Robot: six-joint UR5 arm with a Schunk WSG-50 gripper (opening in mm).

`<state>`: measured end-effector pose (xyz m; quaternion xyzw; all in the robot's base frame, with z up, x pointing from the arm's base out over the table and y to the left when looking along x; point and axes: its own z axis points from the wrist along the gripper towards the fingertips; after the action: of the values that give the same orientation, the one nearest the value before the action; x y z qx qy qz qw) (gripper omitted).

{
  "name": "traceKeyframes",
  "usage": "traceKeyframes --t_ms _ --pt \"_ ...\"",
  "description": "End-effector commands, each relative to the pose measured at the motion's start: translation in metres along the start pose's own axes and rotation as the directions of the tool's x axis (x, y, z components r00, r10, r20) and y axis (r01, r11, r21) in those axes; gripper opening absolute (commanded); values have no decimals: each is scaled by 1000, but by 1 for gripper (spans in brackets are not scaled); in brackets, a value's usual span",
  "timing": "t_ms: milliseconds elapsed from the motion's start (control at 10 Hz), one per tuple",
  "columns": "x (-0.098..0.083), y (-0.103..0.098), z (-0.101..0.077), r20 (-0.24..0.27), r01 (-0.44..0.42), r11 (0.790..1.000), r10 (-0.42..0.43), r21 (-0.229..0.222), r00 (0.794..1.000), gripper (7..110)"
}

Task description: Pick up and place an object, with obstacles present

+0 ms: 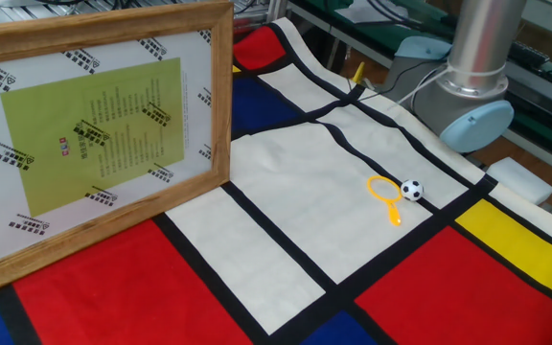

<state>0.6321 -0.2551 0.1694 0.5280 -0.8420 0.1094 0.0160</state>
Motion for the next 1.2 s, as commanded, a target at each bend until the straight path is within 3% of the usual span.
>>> traceKeyframes --t_ms 0,200,400,500,600,700,800,900,1100 --pt "-14 -10 34 82 47 999 -45 -24 996 7" --pt "-9 -3 41 61 63 997 -60 -49 996 7" --pt "-13 15 34 102 82 992 -73 -93 992 7" --pt "-20 38 30 129 67 987 -48 -147 990 7" --pt "-26 40 29 150 63 987 -40 -150 988 7" --pt "-12 39 30 90 23 988 -9 -152 996 7" --pt "11 43 31 -18 -67 984 65 -166 998 7" --pt "11 38 31 -21 -104 983 102 -149 995 7" --pt "-4 53 28 41 -61 975 71 -212 997 7"
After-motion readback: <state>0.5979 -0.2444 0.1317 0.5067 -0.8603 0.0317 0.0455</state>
